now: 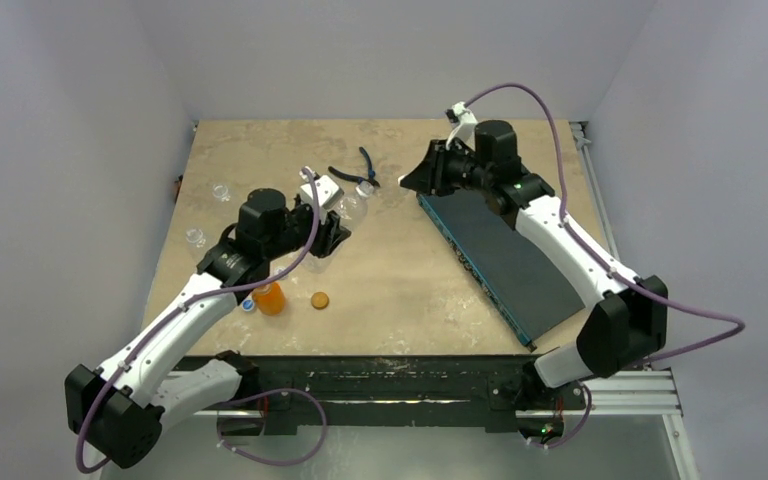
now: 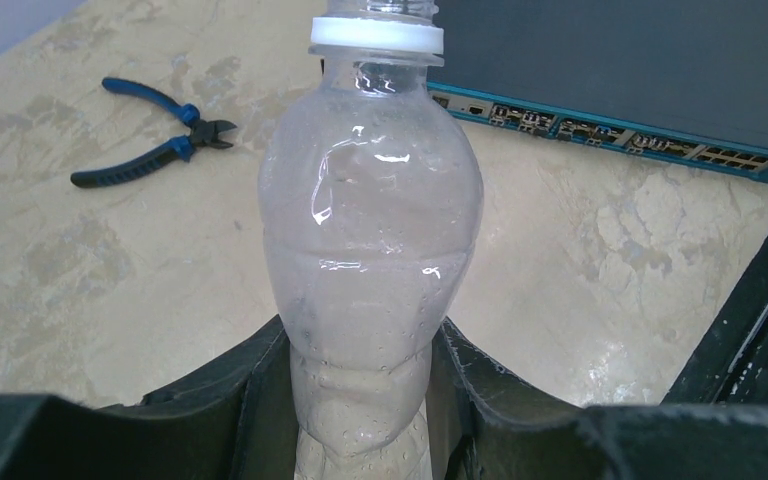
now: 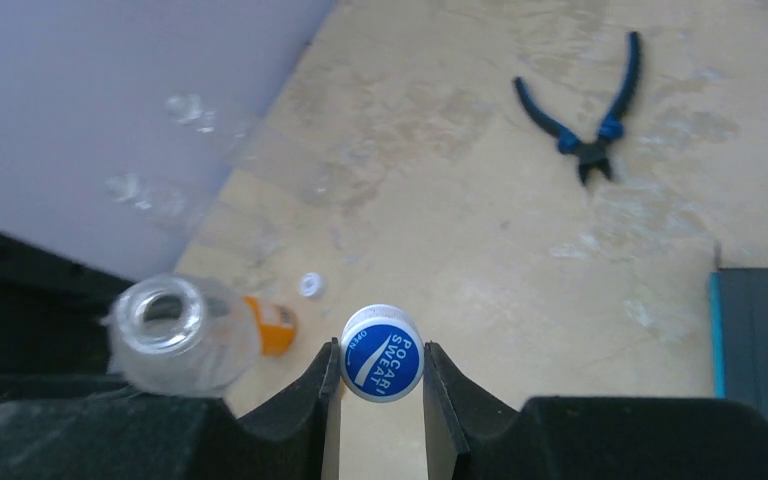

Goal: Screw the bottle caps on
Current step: Screw the bottle cap onto the plastic bottle.

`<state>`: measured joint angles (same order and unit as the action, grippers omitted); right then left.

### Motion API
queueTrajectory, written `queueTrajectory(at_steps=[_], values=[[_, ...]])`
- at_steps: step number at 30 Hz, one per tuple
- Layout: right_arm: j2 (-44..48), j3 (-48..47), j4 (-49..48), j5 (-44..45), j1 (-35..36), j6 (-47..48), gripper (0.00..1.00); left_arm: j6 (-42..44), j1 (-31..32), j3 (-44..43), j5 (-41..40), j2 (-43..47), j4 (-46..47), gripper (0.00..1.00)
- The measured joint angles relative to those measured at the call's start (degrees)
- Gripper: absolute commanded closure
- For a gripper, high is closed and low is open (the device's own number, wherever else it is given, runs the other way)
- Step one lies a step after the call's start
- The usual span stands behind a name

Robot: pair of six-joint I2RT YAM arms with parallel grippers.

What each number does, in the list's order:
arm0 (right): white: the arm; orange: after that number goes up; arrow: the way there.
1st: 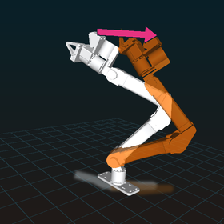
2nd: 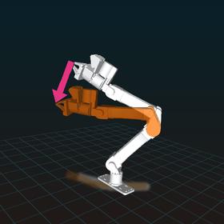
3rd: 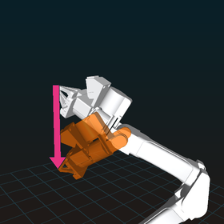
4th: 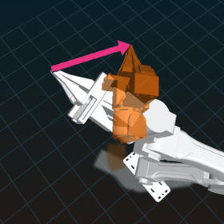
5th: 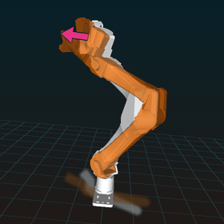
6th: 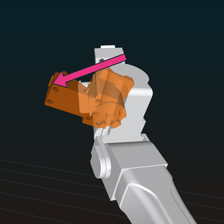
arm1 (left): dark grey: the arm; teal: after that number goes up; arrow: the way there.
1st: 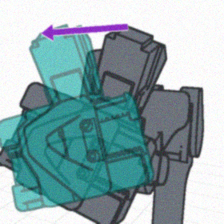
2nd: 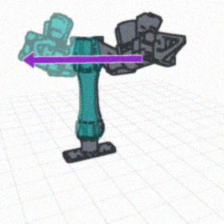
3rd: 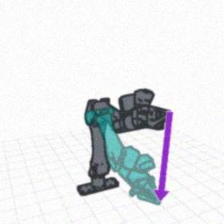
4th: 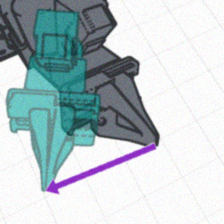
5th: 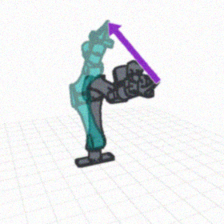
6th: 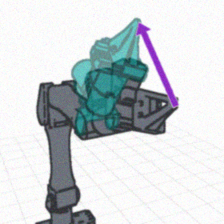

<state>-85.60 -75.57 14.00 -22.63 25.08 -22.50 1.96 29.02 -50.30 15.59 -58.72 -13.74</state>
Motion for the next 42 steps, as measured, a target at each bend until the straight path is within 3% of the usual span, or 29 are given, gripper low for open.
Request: queueTrajectory(at_steps=[8, 14, 29, 42], values=[[5.2, 5.7, -14.3, -25.9, -3.4, -11.7, 0.79, 7.2, 0.0, 2.4, 5.4, 3.7, 1.0, 1.0], [5.3, 6.8, -17.7, -32.3, -2.9, -15.7, 0.79, 8.7, 0.0, 4.2, 8.5, 4.8, 2.3, 1.0], [2.8, 4.4, -15.5, -29.3, 2.8, -13.4, 0.8, 8.8, -0.1, 5.4, 10.7, 6.0, 3.3, 1.0], [2.3, -0.2, -4.9, -23.3, 5.1, -5.4, 0.82, 8.8, -0.2, 6.1, 9.7, 5.8, 3.0, 1.0]])
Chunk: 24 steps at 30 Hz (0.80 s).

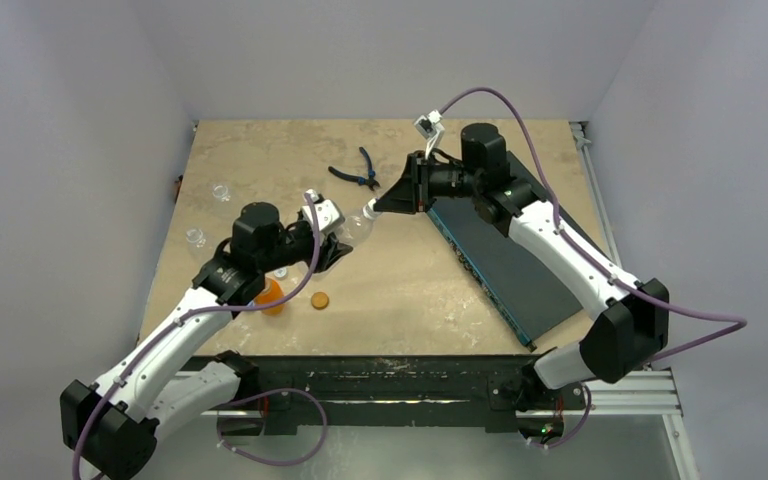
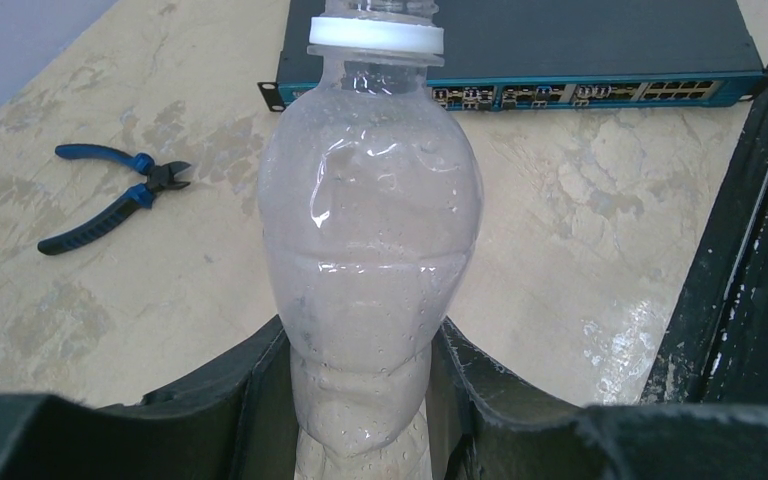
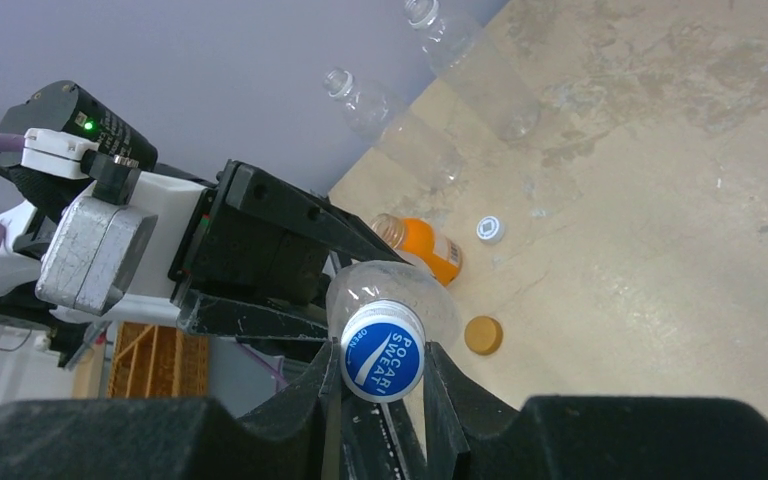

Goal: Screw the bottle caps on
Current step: Screw the bottle cap onto the plastic bottle.

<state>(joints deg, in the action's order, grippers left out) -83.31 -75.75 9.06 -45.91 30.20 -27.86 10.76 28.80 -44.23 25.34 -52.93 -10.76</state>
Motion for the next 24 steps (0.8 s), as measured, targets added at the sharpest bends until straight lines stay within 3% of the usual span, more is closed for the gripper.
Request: queueTrajectory(at_steps=[17, 21, 24], values=[[-1.7, -2.5, 8.6, 3.9, 0.1, 3.4, 0.82, 1.0, 1.0, -0.3, -1.6, -4.5, 1.7, 1.0], [-1.8, -3.6, 10.7, 5.6, 0.1, 1.2, 0.83, 1.9, 2.8, -0.3, -5.1, -4.5, 2.4, 1.0], [-3.5, -7.3, 15.2, 8.0, 0.0, -0.9, 0.83, 3.6, 6.0, -0.3, -12.0, -4.5, 3.5, 1.0]])
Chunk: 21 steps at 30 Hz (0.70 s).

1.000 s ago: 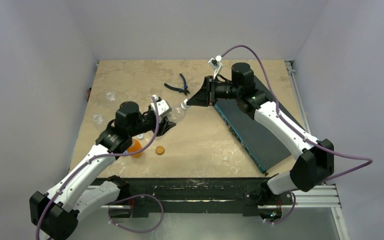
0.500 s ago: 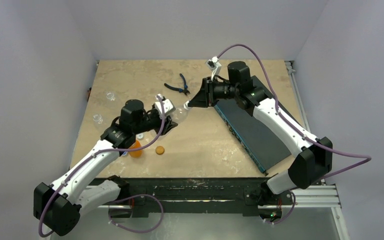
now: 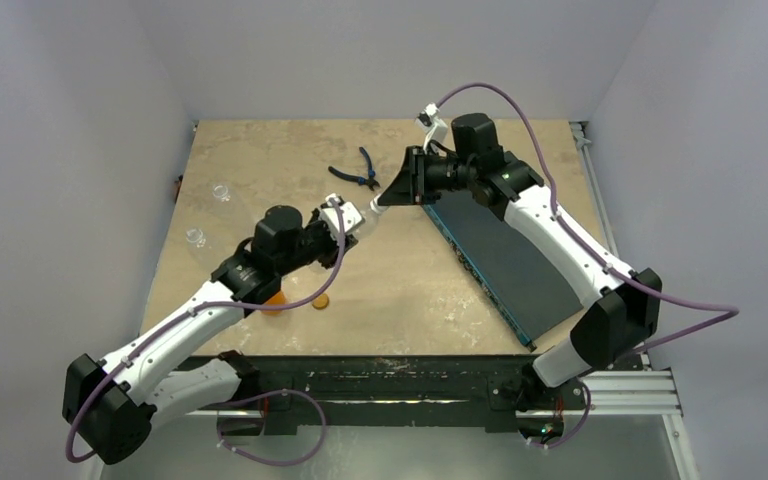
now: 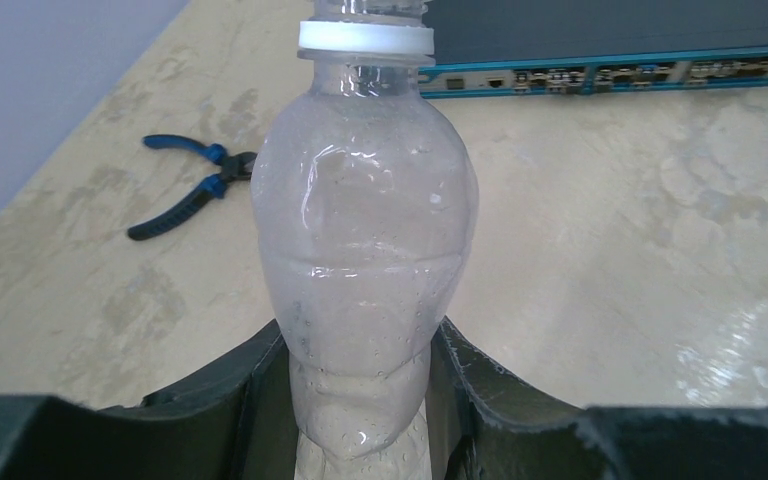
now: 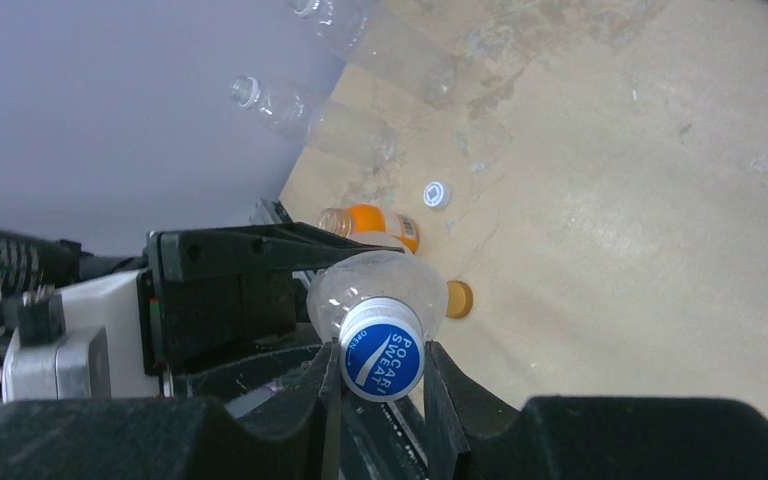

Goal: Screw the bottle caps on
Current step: Screw the bottle cap onto the plastic bottle.

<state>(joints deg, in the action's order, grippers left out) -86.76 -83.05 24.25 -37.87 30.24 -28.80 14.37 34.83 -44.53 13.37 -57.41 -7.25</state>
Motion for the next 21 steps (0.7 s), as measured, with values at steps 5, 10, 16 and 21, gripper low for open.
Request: queueTrajectory(at_steps=[5, 10, 16, 21], values=[[-4.5, -6.6, 6.4, 3.5, 0.0, -4.2, 0.84, 2.3, 5.5, 0.2, -13.8, -0.7, 2.1, 1.0], [-7.5, -8.9, 10.1, 7.0, 0.0, -9.0, 0.86, 4.3, 9.3, 2.6, -24.0, -2.4, 6.0, 1.0], [-9.2, -10.8, 12.3, 11.8, 0.2, -13.5, 0.82, 4.5, 10.6, 3.7, -28.4, -5.2, 10.3, 1.0], [-7.9, -11.8, 12.5, 16.4, 0.7, -15.3, 0.76, 3.7, 10.8, 3.9, -29.4, -6.8, 14.8, 1.0]])
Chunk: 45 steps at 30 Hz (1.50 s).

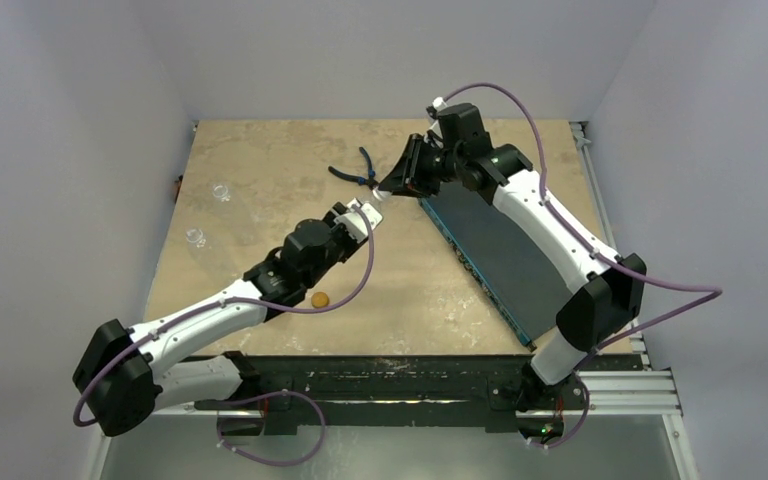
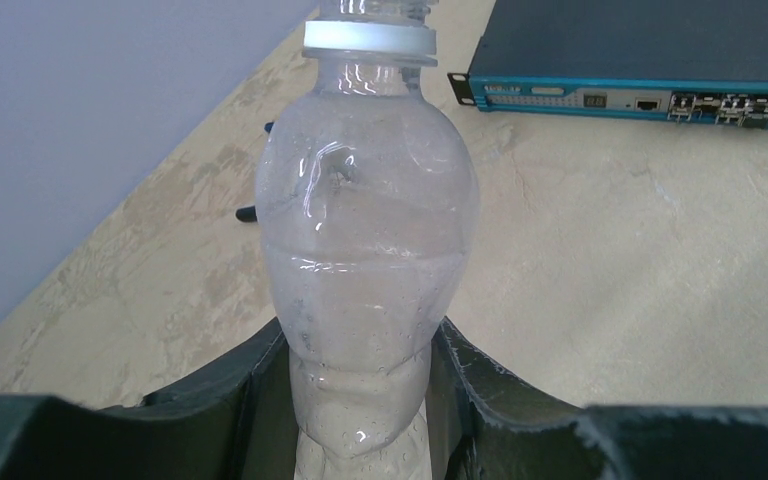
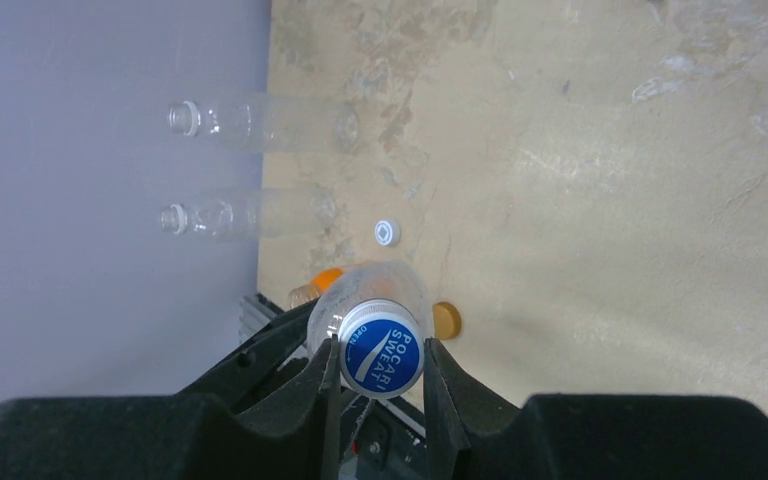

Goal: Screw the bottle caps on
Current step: Screw the bottle cap onto the plastic bottle.

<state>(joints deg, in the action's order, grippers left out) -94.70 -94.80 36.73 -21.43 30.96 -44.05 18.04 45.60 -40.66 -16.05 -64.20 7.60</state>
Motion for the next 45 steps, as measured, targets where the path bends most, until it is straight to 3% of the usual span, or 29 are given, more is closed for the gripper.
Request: queueTrajectory(at_steps=[5, 15, 19, 23, 31, 40, 45], values=[[1.8, -0.1, 0.0, 3.6, 0.3, -0.8, 0.69, -1.5, 0.3, 0.0, -0.2, -1.5, 4.6, 1.0], [2.2, -4.7, 3.4, 8.6, 1.5, -0.6, 0.33, -2.7, 1.4, 0.1, 1.4, -2.5, 12.8, 1.0], [2.6, -8.0, 4.0, 10.4, 1.6, 0.2, 0.11, -3.6, 1.4, 0.1, 2.2, -2.6, 14.2, 1.0], [5.7, -7.8, 4.1, 12.2, 1.6, 1.4, 0.01, -5.7, -0.5, 0.1, 6.3, -2.6, 14.2, 1.0], [14.5, -5.2, -0.7, 11.4, 1.5, 12.6, 0.03, -12.2, -10.3, 0.1, 24.9, -2.5, 13.9, 1.0], [17.8, 0.0, -8.5, -5.5, 1.4, 29.9, 0.25, -20.6, -16.8, 0.1, 50.8, -1.3, 13.7, 1.0], [16.5, 2.0, -8.9, -11.9, 1.4, 34.7, 0.27, -24.5, -19.5, 0.1, 60.1, 0.9, 14.3, 1.0]])
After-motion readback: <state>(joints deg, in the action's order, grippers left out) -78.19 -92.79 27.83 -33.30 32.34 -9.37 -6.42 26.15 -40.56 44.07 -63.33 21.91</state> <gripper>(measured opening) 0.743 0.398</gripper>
